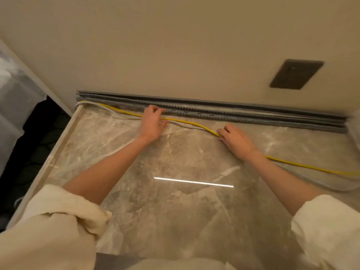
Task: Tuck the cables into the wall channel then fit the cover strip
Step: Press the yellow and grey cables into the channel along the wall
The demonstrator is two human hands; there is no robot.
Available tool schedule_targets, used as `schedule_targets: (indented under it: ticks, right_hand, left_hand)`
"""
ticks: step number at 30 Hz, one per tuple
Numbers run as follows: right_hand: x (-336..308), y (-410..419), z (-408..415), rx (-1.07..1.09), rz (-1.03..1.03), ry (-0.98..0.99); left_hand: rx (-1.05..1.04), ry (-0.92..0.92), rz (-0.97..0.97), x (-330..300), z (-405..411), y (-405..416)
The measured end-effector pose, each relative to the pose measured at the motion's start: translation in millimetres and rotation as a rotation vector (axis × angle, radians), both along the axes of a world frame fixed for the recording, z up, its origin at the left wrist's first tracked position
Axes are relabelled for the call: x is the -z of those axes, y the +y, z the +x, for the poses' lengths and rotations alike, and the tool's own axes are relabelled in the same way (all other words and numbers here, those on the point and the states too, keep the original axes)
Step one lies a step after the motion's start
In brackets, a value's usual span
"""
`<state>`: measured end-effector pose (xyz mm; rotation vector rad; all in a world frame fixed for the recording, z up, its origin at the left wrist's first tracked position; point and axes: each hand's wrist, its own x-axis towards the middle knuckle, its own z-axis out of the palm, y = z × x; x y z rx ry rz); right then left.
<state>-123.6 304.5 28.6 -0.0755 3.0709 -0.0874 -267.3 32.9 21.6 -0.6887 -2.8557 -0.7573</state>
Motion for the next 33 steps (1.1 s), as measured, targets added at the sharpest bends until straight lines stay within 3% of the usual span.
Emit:
schedule_targets:
  ticks: [6, 13, 21, 33]
  right_hand:
    - [-6, 39, 52, 0.125, -0.022, 0.022]
    - [-8, 79, 103, 0.236, 0.004, 0.039]
    - [-10, 125, 134, 0.264, 0.051, 0.023]
    - [-11, 156, 117, 0.283, -0.008, 0.03]
  left_hand:
    - [0.342, -0.175, -0.022, -10, 29, 79]
    - [0.569, -0.16, -0.139, -15, 65, 145]
    - [0.613, -0.172, -0.226, -15, 84, 185]
    - [0.606, -0.081, -0.261, -9, 93, 214]
